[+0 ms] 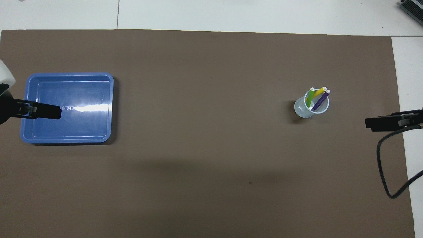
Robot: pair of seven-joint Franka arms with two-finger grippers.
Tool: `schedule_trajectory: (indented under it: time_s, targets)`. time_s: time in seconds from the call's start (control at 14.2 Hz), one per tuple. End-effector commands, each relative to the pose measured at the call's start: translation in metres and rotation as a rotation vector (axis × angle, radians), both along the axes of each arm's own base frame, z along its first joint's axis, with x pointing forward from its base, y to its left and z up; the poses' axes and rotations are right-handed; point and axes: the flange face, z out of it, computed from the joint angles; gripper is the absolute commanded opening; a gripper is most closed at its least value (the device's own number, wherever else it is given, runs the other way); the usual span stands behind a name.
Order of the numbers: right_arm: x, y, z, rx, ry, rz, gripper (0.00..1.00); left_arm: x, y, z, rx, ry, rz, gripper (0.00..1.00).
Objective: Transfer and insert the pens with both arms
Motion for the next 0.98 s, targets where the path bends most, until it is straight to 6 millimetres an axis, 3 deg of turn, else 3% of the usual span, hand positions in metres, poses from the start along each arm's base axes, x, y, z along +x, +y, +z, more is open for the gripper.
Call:
schedule_trajectory:
  time_s: [0.0, 0.91]
  targets:
    - [-0.0064, -0.0001, 0.0017, 0.007, 0.004, 0.011, 1.0, -0.0052, 0.0013, 0.004, 0.024, 0.002, -0.007, 1.0]
    - [-0.0157, -0.0033, 0.0, 0.008, 0.059, 0.005, 1.0, -0.0052, 0.0013, 0.004, 0.024, 0.002, -0.007, 1.0]
